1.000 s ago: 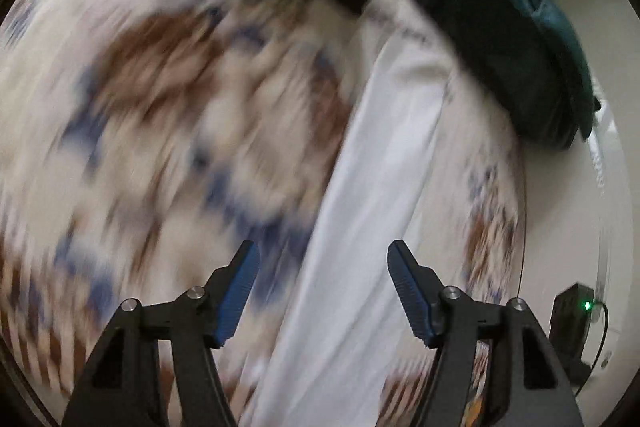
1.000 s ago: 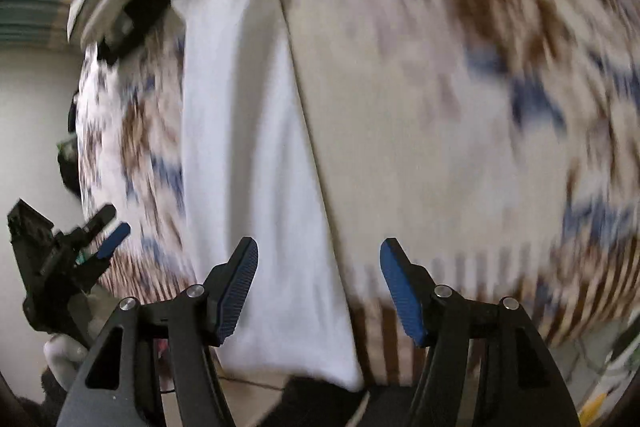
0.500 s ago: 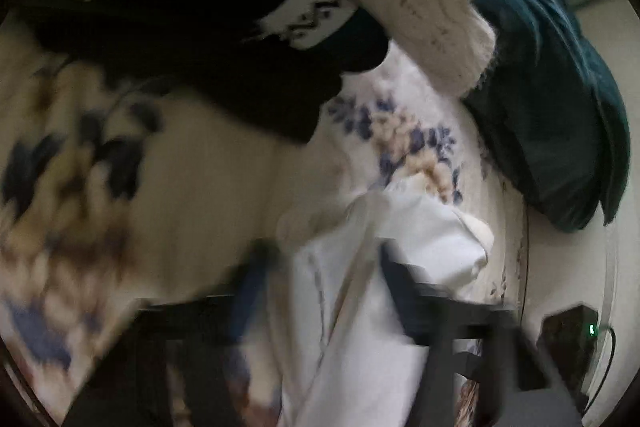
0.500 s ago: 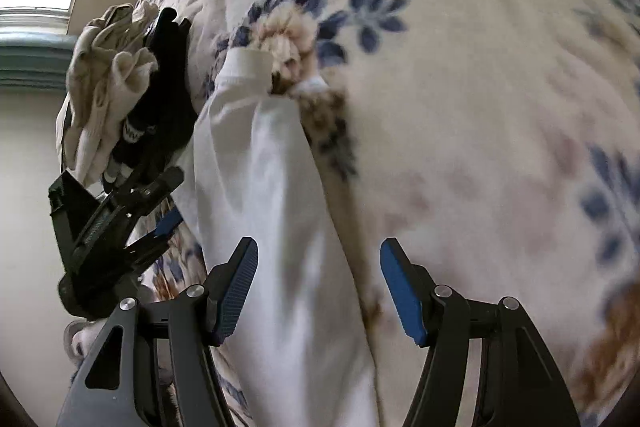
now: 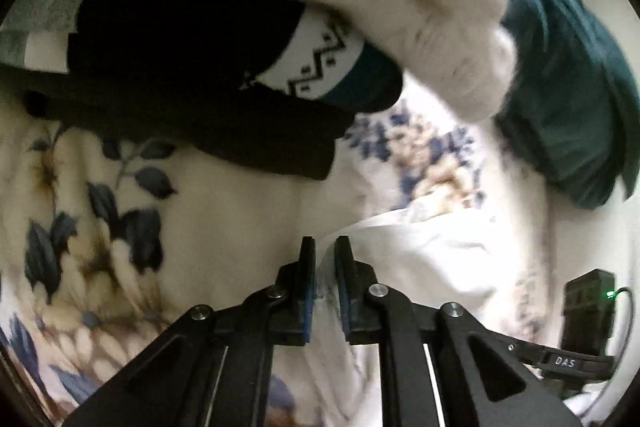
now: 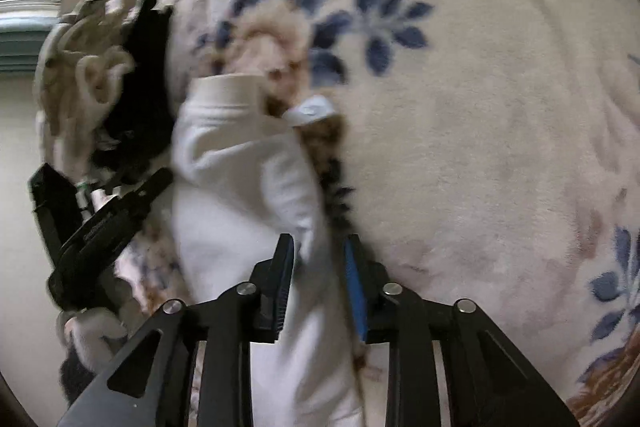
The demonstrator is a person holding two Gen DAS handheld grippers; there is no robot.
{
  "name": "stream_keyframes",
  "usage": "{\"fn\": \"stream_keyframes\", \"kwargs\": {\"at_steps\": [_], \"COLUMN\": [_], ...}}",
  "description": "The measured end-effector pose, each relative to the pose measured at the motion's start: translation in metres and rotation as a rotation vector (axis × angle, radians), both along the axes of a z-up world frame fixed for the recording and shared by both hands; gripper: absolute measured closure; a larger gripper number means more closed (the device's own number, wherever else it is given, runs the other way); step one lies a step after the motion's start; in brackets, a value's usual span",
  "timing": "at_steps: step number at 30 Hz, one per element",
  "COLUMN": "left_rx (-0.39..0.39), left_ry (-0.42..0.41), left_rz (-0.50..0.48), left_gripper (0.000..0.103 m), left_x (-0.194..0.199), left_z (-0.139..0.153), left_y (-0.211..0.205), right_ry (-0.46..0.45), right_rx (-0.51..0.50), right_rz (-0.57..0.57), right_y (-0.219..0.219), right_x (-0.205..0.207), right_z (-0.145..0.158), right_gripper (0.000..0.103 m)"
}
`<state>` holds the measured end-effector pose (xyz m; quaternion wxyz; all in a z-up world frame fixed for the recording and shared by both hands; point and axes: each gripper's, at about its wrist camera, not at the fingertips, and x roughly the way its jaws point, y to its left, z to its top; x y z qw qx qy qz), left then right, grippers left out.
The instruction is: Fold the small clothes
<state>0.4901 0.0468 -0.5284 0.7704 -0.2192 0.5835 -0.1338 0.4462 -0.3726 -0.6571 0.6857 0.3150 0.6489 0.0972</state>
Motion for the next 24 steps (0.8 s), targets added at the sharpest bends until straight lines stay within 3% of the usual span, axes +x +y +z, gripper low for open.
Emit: {"fn": "stream_keyframes", "kwargs": {"at_steps": [1, 2, 3, 4, 7, 8, 11, 14, 17, 22, 23, 24], "left_rx": [-0.035, -0.059, -0.065, -0.068, -0.008, 0.015, 0.057, 0.036, 0.004, 0.023, 0.028, 0.041], "left_ry": [-0.011, -0.019, -0.025, -0.033, -0.031, -0.026, 0.015, 0.031, 0.027, -0.150, -0.181, -0.195], "left_rz": [0.007, 0.003, 0.002, -0.008, -0.040, -0.048, -0.056, -0.031, 0.007, 0.059, 0.057, 0.051], "left_gripper": [0.075, 0.069, 0.058, 0.055, 0.055, 0.055, 0.055, 0.055, 0.055, 0.052, 0.045, 0.020], "left_x": [-0.003, -0.004, -0.005, -0.006, -0.005, -0.003, 0.006, 0.007, -0.005, -0.064, -0.081, -0.097], "left_z": [0.005, 0.008, 0.009, 0.010, 0.005, 0.001, -0.019, -0.026, -0.008, 0.057, 0.072, 0.084], "left_y": [0.003, 0.003, 0.001, -0.002, -0.013, -0.017, -0.024, -0.020, -0.013, 0.000, 0.003, 0.006], "right_ry": [-0.032, -0.074, -0.102, -0.128, -0.145, -0.130, -0.099, -0.045, -0.080, -0.127, -0.133, -0.138], "right_rx": [0.001, -0.001, -0.007, -0.011, -0.031, -0.085, -0.238, -0.234, -0.192, -0.079, -0.066, -0.052], "right_rz": [-0.008, -0.015, -0.019, -0.023, 0.050, 0.100, 0.077, 0.056, 0.072, 0.053, 0.047, 0.042], "right_y": [-0.003, -0.005, -0.006, -0.006, 0.008, 0.019, 0.019, 0.014, 0.013, -0.001, -0.002, -0.004], "right_x": [0.002, 0.004, 0.006, 0.012, 0.035, 0.048, 0.071, 0.086, 0.079, 0.021, 0.002, -0.020], "right_z": [0.009, 0.019, 0.026, 0.031, 0.028, 0.022, 0.004, -0.010, 0.008, 0.057, 0.068, 0.080], "right_gripper": [0.055, 0.045, 0.044, 0.044, 0.044, 0.046, 0.048, 0.047, 0.046, 0.036, 0.032, 0.031]}}
